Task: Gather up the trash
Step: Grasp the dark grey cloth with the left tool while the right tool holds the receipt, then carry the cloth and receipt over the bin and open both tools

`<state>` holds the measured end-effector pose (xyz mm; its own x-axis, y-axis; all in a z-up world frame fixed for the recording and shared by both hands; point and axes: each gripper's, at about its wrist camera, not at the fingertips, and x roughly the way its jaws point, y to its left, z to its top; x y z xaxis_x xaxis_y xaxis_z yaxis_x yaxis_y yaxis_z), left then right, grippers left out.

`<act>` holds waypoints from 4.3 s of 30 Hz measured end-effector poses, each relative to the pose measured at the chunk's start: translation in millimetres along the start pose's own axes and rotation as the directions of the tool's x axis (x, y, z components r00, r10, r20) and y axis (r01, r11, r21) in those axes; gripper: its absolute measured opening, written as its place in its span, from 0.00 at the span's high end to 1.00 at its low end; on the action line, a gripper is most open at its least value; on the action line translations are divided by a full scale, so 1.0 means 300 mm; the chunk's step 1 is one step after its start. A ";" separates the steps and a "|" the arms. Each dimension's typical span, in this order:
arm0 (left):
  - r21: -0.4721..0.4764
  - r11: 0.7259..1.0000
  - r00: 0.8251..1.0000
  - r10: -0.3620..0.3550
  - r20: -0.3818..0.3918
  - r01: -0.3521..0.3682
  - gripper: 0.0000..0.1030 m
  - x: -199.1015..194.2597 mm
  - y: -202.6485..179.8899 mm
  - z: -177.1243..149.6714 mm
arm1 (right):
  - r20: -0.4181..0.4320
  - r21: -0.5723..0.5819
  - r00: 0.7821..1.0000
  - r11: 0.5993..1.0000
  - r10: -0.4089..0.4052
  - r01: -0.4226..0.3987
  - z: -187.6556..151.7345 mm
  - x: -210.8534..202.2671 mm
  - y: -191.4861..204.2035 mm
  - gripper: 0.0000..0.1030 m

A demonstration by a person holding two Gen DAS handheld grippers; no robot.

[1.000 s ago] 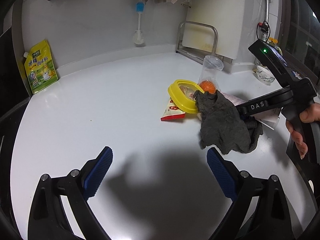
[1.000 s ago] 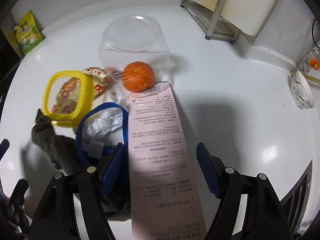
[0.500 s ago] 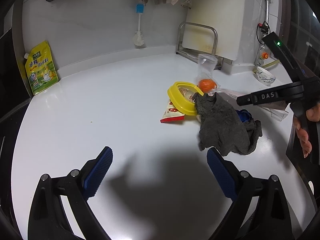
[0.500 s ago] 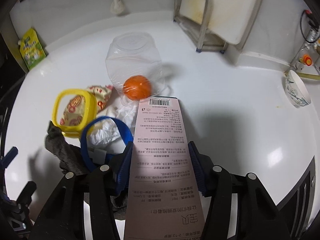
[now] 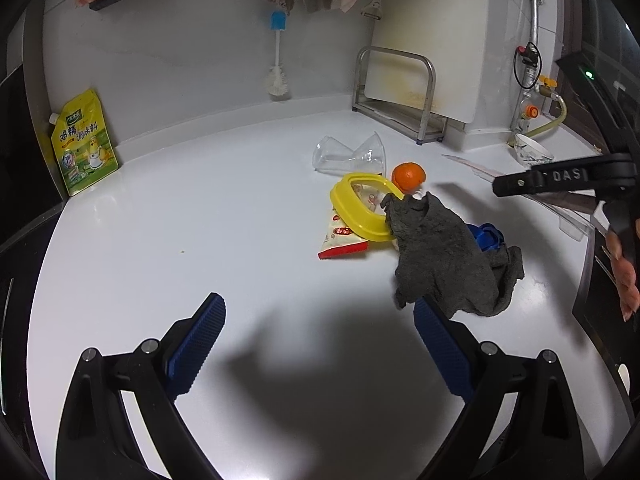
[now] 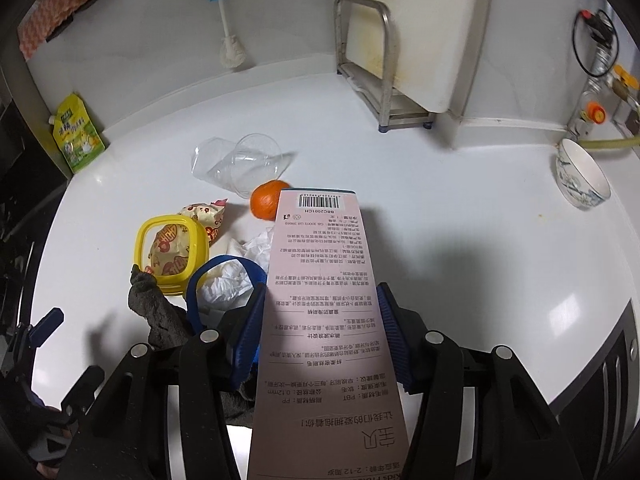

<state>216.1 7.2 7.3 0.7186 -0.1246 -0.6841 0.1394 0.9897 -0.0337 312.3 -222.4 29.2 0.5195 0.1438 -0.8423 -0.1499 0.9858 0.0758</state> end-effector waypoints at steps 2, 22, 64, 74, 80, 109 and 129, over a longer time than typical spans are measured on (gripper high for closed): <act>-0.003 1.000 1.000 0.008 0.003 -0.008 0.09 0.004 0.003 0.009 | 0.015 0.007 1.000 1.000 0.008 -0.008 -0.016 -0.015 -0.005 0.49; -0.054 0.998 0.999 -0.042 -0.033 0.040 0.09 0.062 -0.143 0.032 | 0.135 0.092 0.990 0.996 -0.035 0.022 -0.235 -0.174 -0.141 0.49; 0.036 0.999 0.999 -0.041 -0.009 0.041 0.88 -0.020 -0.305 -0.019 | 0.281 0.243 0.959 0.965 0.025 -0.096 -0.535 -0.292 -0.164 0.49; 0.096 0.993 0.998 -0.064 0.012 0.062 0.88 -0.181 -0.283 -0.087 | 0.292 0.262 0.956 0.960 0.023 -0.103 -0.646 -0.346 -0.059 0.49; 0.124 0.989 0.996 -0.084 0.031 0.080 0.88 -0.286 -0.277 -0.161 | 0.304 0.287 0.953 0.953 0.000 -0.092 -0.753 -0.412 -0.007 0.49; 0.249 0.942 0.974 -0.209 -0.085 0.223 0.88 -0.435 -0.293 -0.635 | 0.196 0.377 0.977 0.926 -0.084 0.004 -1.298 -0.405 0.238 0.49; 0.247 0.946 0.970 -0.166 -0.179 0.208 0.88 -0.335 -0.270 -0.714 | 0.154 0.421 0.987 0.907 -0.040 -0.028 -1.335 -0.285 0.235 0.49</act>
<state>-13.3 -45.2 -77.2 0.5515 -0.2727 -0.7883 0.4500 0.8930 0.0059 -79.7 -199.9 -107.0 0.6481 0.1154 -0.7528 0.2038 0.9261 0.3174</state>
